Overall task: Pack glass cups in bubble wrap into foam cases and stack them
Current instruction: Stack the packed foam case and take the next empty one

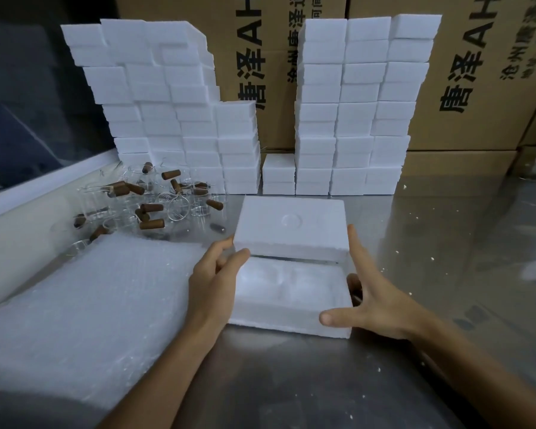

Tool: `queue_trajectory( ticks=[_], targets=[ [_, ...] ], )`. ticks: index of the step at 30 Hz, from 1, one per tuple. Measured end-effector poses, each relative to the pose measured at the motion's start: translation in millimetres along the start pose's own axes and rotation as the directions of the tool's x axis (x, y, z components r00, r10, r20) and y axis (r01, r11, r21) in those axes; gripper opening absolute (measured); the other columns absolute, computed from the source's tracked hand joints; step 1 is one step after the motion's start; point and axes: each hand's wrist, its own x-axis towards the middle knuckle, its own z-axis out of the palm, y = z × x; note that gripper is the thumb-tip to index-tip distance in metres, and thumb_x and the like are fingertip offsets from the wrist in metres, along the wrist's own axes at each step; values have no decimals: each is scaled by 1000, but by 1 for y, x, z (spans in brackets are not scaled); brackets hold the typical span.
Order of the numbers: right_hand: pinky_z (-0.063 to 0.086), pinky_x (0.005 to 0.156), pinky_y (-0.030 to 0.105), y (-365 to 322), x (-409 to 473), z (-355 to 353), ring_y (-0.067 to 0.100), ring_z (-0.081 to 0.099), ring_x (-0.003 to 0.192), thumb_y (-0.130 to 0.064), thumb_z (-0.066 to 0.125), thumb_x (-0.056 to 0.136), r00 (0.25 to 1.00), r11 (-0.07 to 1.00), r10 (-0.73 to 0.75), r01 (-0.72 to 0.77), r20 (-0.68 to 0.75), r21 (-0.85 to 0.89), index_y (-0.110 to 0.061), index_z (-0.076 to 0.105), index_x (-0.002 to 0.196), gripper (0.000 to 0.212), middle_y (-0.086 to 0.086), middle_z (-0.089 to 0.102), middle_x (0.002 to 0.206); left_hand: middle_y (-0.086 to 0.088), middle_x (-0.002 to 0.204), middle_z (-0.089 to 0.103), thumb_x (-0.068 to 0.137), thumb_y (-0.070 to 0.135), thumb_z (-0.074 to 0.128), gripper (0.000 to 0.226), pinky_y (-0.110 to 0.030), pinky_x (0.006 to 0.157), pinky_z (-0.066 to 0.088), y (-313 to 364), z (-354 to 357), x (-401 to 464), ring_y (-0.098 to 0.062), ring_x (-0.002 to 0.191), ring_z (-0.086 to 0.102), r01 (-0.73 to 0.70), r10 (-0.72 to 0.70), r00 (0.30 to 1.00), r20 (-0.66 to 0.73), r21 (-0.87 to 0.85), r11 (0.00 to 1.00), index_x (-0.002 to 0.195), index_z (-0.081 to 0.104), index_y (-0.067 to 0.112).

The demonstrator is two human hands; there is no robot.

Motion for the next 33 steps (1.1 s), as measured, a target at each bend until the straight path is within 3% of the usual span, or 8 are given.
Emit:
queue_trajectory(
  ticks=[2,4,7,11,15,22,25,33],
  targets=[
    [53,94,35,-3,-1,-2,19,63,103,-76,77,56,999,999,41,-41,18,17,-62,-18,143,129,-24,33,153,10,99,75,73,48,62,41,-44,98,51,1,-3,1,-15,101,68,27,-28,999,44,7,1000,110,72,37],
    [38,107,20,-3,-2,-1,-18,40,127,-88,60,60,998,996,59,-58,-14,63,-59,-13,145,116,-44,13,151,11,104,75,73,49,60,44,-43,96,51,2,-4,2,-17,103,69,50,-51,991,121,14,999,112,73,35],
    [29,88,-3,-11,-2,3,-41,17,116,-89,50,69,994,990,98,-92,-54,103,-71,2,134,83,-66,11,128,7,91,76,76,47,60,27,-39,83,54,4,-4,1,-21,93,70,82,-96,987,133,108,991,94,77,38],
    [48,97,23,-11,3,11,-10,60,105,-66,54,87,968,984,180,-177,-173,31,-52,52,127,42,-34,63,117,-6,66,61,85,45,62,37,-31,65,42,0,0,-1,-21,68,55,76,-89,996,14,401,913,76,71,11],
    [50,82,26,-7,6,9,2,65,97,-62,53,90,921,956,276,-292,-276,-17,-31,64,120,45,-20,68,110,-2,48,50,89,39,60,43,-30,56,39,-1,1,-1,-26,57,50,104,-72,994,-81,527,843,60,57,7],
    [39,49,5,-2,9,7,-11,63,67,-47,60,92,898,945,285,-322,-334,-60,-30,73,92,21,-25,71,79,4,93,70,89,45,61,23,-32,74,51,1,1,-3,-20,85,63,47,30,994,-103,668,743,97,70,25],
    [44,56,19,-8,14,4,3,64,67,-59,59,87,866,878,303,-417,-398,-237,-26,74,88,36,-14,72,79,9,137,44,92,38,61,46,-32,93,45,1,-2,1,-18,117,53,-158,117,987,106,719,677,137,53,40],
    [50,78,31,-54,89,26,20,66,93,-44,63,87,923,799,-49,-193,-381,-570,-22,70,105,30,-3,70,105,22,141,44,87,28,67,31,-13,89,28,-8,-3,12,3,119,44,-255,118,960,253,621,741,116,70,38]
  ],
)
